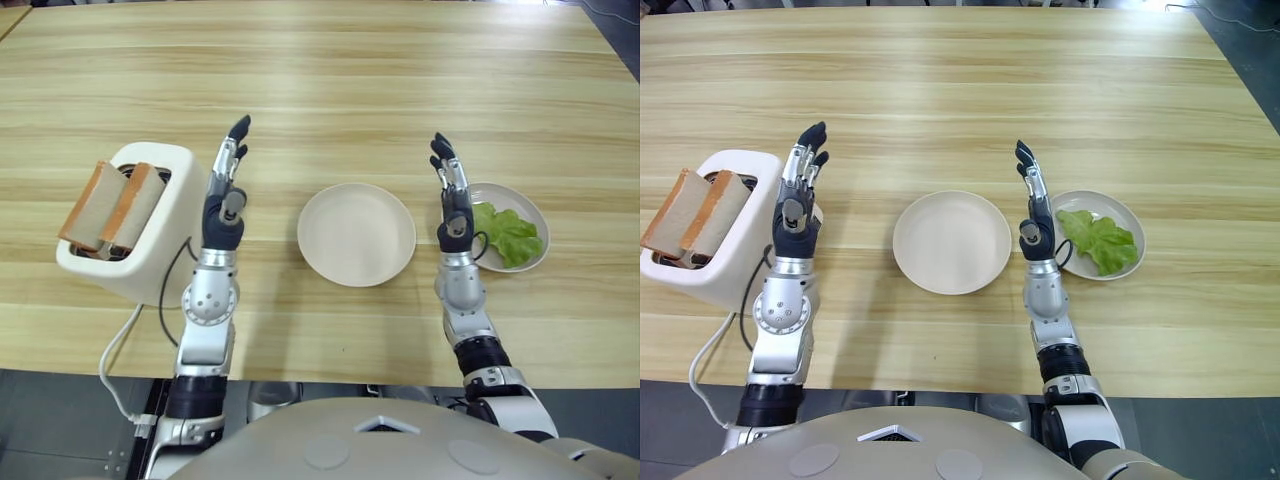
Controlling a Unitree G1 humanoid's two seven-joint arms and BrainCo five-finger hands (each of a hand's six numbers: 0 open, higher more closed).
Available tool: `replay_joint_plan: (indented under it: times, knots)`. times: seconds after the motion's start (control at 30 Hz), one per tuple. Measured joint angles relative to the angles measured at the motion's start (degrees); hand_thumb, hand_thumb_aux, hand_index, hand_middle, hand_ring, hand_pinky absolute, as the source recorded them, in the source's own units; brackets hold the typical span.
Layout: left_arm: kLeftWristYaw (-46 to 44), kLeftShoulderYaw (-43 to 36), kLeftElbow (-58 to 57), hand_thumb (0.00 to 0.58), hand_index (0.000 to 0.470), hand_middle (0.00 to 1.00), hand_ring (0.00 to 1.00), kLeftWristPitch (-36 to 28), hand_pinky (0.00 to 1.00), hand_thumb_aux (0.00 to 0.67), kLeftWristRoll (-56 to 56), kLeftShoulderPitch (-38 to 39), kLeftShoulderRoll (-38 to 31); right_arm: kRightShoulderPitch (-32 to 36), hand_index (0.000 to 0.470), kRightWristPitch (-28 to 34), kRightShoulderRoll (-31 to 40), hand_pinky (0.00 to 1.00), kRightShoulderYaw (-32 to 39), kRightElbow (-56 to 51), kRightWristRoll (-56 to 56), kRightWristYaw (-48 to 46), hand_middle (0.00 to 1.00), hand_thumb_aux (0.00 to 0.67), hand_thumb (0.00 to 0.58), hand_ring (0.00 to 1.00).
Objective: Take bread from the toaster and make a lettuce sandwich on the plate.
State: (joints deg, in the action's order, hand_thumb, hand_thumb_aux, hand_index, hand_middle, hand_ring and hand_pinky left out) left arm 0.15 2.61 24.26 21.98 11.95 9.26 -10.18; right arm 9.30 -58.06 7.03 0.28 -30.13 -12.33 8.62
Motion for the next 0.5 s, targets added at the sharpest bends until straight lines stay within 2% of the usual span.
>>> replay_joint_plan:
  times: [0.1, 0.23, 0.33, 0.5]
  knots:
    - [-1.8, 14.4, 13.0, 0.0, 0.0, 0.0, 0.0, -4.1, 0.0, 0.0, 1.5, 2.4, -8.1, -0.3, 0.0, 0.1, 0.6, 0.0, -0.8, 0.4, 0.1, 0.0, 0.0, 0.0, 0.0, 0.0]
    - [-2.9, 33.6, 14.2, 0.0, 0.0, 0.0, 0.0, -13.0, 0.0, 0.0, 14.0, 7.9, -16.6, -0.3, 0.0, 0.2, 0.9, 0.0, -1.2, 1.0, 0.0, 0.0, 0.0, 0.0, 0.0, 0.0]
    - [-4.8, 39.7, 12.4, 0.0, 0.0, 0.0, 0.0, -18.0, 0.0, 0.0, 19.4, 11.7, -18.9, -0.3, 0.0, 0.4, 1.2, 0.0, -1.6, 1.8, -0.1, 0.3, 0.0, 0.0, 0.0, 0.0]
    - [-4.8, 42.1, 3.5, 0.0, 0.0, 0.0, 0.0, -23.3, 0.0, 0.0, 25.0, 14.5, -20.5, -0.3, 0.0, 0.6, 1.2, 0.0, -1.7, 1.9, -0.3, 0.4, 0.0, 0.0, 0.0, 0.0]
